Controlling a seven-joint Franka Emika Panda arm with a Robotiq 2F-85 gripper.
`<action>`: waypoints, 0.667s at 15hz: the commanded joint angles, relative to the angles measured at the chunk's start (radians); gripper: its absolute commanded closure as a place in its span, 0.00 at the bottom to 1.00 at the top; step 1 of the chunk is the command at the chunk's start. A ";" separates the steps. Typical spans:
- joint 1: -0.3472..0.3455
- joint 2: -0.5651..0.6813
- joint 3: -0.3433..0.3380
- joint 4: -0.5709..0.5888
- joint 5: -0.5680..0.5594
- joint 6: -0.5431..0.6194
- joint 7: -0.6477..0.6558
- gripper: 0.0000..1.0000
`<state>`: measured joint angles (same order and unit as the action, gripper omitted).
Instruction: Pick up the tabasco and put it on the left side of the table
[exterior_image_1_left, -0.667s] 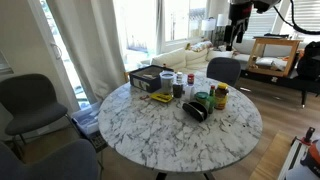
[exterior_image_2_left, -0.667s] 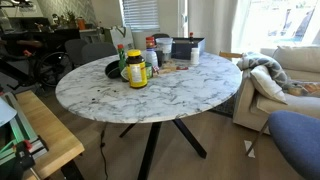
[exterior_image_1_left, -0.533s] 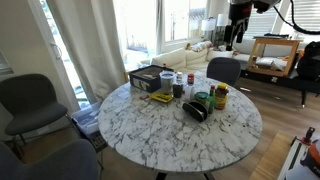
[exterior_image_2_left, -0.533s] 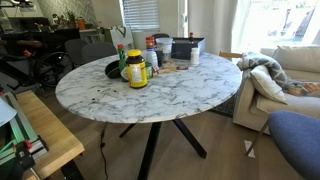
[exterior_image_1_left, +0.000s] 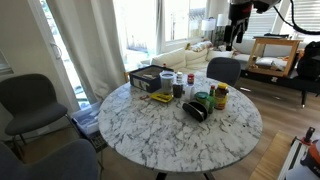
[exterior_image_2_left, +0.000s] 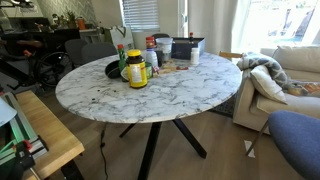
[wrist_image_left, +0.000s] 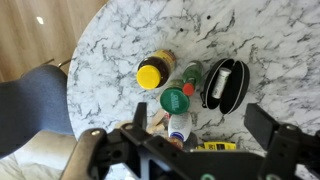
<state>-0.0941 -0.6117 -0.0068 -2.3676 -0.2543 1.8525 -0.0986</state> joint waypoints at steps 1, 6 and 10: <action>0.019 0.032 -0.018 -0.056 -0.011 0.105 0.029 0.00; 0.014 0.133 -0.072 -0.143 0.078 0.279 0.030 0.00; 0.005 0.159 -0.086 -0.140 0.122 0.262 -0.003 0.00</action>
<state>-0.0893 -0.4525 -0.0938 -2.5088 -0.1325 2.1166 -0.1013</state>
